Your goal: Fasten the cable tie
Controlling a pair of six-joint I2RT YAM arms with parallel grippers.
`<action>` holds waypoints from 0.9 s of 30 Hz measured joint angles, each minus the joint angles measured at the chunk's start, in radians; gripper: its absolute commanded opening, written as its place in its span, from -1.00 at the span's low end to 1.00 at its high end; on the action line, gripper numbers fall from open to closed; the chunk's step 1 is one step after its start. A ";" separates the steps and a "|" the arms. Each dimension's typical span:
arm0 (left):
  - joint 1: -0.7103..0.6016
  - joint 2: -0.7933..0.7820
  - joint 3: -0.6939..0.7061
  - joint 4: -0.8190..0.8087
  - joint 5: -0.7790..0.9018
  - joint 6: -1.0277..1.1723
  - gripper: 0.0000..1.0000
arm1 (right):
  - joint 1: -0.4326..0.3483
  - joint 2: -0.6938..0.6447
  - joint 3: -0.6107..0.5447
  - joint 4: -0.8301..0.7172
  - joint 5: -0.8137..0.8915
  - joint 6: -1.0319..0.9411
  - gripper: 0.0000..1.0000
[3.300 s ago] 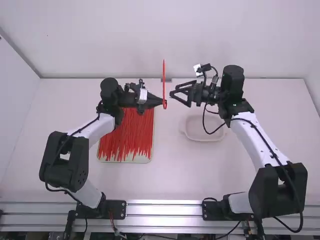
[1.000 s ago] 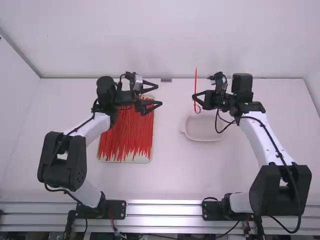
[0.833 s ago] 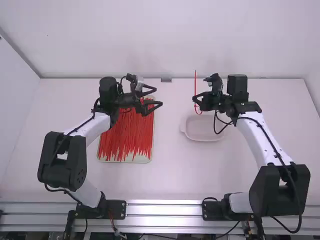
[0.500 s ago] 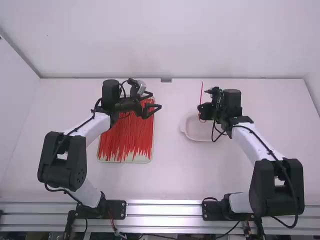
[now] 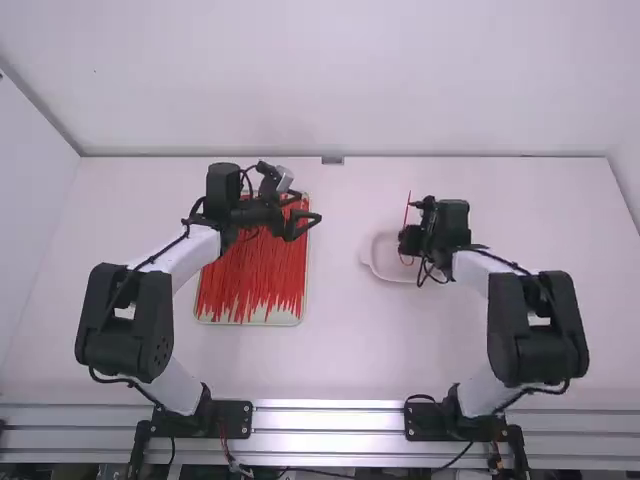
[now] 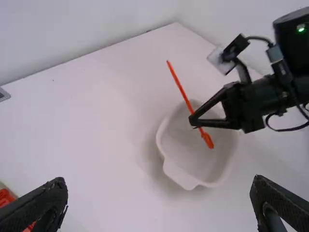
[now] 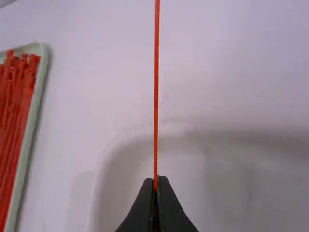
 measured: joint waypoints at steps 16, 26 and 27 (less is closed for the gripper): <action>0.001 0.000 0.000 -0.015 -0.011 -0.001 0.98 | 0.000 0.024 -0.001 -0.022 0.060 0.000 0.98; 0.019 -0.173 0.000 -0.272 -0.108 -0.001 0.98 | 0.057 -0.239 -0.001 -0.250 0.088 -0.001 0.98; 0.019 -0.180 0.000 -0.280 -0.112 0.000 0.98 | 0.062 -0.258 -0.001 -0.265 0.093 0.000 0.98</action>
